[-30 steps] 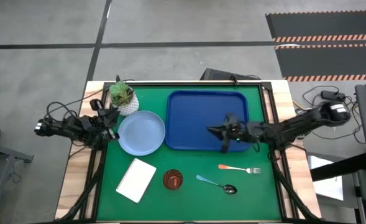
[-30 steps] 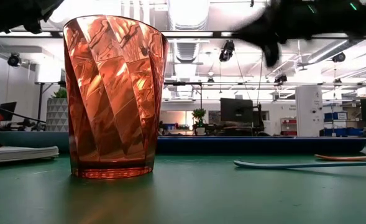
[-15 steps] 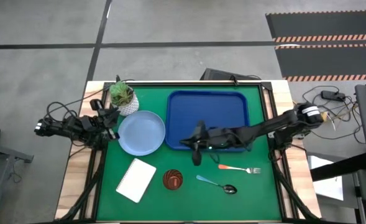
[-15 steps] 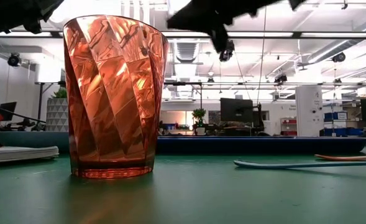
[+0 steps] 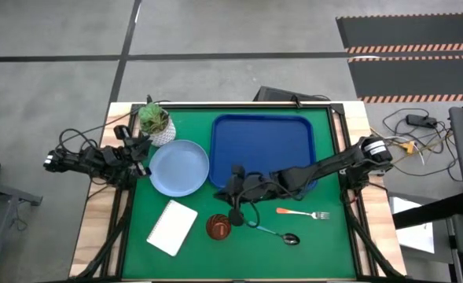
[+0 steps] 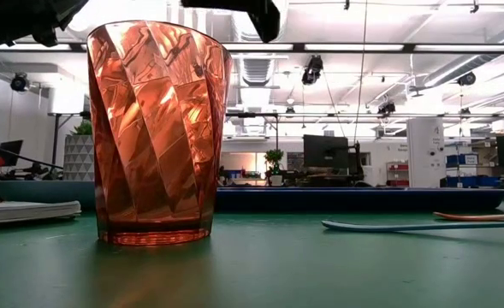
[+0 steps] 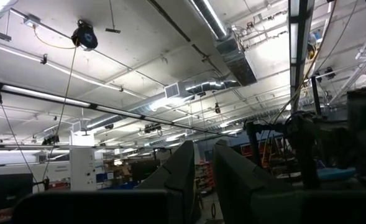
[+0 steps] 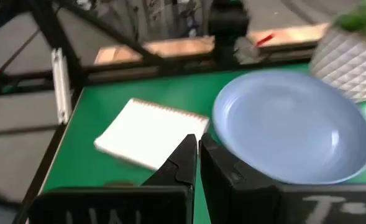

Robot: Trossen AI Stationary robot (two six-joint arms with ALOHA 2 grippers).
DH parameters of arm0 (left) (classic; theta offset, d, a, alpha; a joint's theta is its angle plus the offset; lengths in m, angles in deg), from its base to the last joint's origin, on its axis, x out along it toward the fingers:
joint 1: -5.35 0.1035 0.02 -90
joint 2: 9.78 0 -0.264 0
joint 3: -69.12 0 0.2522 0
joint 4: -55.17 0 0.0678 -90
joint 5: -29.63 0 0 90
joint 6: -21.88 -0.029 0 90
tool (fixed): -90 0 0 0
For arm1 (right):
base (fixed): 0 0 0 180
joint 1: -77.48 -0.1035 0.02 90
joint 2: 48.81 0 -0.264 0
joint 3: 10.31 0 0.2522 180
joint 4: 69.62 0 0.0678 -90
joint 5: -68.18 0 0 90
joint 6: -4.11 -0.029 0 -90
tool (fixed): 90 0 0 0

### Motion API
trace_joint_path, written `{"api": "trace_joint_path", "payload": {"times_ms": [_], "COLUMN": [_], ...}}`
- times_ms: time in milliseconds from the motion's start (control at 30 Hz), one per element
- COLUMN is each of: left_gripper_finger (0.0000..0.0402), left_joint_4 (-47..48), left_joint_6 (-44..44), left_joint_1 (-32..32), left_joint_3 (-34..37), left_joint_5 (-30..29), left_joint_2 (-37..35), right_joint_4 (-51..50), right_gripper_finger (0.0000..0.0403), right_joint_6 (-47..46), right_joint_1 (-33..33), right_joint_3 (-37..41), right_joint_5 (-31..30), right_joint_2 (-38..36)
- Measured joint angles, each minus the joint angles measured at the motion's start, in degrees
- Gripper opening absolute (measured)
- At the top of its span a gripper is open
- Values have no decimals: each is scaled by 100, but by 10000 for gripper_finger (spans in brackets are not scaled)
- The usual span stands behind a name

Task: Pick and place plate/cup/fork/spoon on tray
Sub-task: Put the orange glass cup on the blue tray

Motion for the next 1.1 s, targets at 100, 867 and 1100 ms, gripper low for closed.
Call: {"api": "trace_joint_path", "payload": {"times_ms": [100,867,1100], "left_gripper_finger": [40,40,40], "left_joint_4": [-9,-30,-41], "left_joint_6": [0,2,2], "left_joint_1": [0,0,0], "left_joint_3": [0,0,0], "left_joint_5": [-2,-2,-3], "left_joint_2": [-2,-3,-2], "right_joint_4": [-64,52,166], "right_gripper_finger": [9,21,82], "right_joint_6": [3,-4,-36], "right_joint_1": [-68,-286,-293], "right_joint_3": [-76,-70,-70], "right_joint_5": [389,-255,-267], "right_joint_2": [110,121,123]}}
